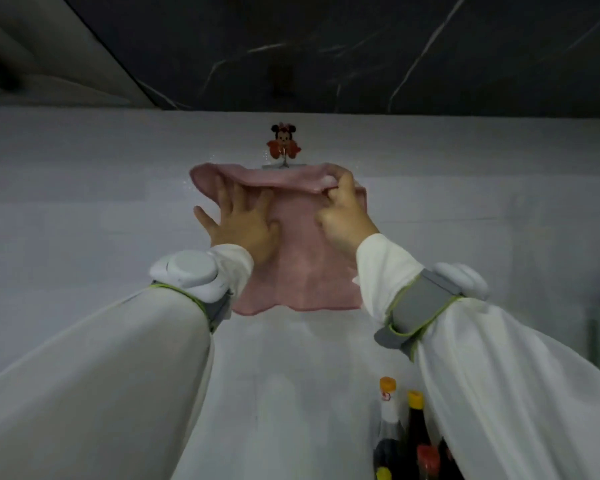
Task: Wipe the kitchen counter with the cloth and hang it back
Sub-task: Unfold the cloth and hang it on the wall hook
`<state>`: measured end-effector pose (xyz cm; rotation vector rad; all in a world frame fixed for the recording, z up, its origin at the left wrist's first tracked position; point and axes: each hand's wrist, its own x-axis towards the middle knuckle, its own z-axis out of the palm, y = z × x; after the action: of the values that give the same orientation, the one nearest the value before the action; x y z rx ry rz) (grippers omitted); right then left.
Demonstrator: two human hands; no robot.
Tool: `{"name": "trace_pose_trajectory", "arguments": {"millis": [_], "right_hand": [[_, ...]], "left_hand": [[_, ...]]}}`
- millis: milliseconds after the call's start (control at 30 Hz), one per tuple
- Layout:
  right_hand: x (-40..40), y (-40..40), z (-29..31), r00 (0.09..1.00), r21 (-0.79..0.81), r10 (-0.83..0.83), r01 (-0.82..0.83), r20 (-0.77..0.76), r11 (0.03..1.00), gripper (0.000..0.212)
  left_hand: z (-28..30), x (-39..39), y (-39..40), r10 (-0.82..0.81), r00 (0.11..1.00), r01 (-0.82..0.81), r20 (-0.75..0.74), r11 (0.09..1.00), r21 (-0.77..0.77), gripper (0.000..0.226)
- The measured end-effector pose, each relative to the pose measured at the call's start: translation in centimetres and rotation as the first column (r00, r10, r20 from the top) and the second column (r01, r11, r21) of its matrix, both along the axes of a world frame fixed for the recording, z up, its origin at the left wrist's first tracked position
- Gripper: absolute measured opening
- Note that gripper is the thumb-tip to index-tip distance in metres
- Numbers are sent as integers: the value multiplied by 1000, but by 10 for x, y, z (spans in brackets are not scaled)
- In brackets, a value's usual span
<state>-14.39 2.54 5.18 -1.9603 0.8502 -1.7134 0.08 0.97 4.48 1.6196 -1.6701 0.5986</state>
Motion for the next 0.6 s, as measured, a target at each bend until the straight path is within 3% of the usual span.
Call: {"name": "trace_pose_trajectory", "arguments": {"millis": [167,267,367,600], "right_hand": [[1,-25,29,997,0,49,-49,-57,999,66],[-10,-40,31,987,54,152,-149,-54,987,83],[-18,-64,31,974,103,224,-226,27,969,94],[-11,-106,33,967,101,249,-253,57,962,94]], "left_hand": [[29,-15,-37,30,996,-36,-86,997,-75,64],[42,-24,-58,105,985,-114,-140,992,-60,59],[57,-38,-82,127,978,-133,-168,991,-23,58],[85,-45,-141,116,952,-124,-284,992,-11,55]]}}
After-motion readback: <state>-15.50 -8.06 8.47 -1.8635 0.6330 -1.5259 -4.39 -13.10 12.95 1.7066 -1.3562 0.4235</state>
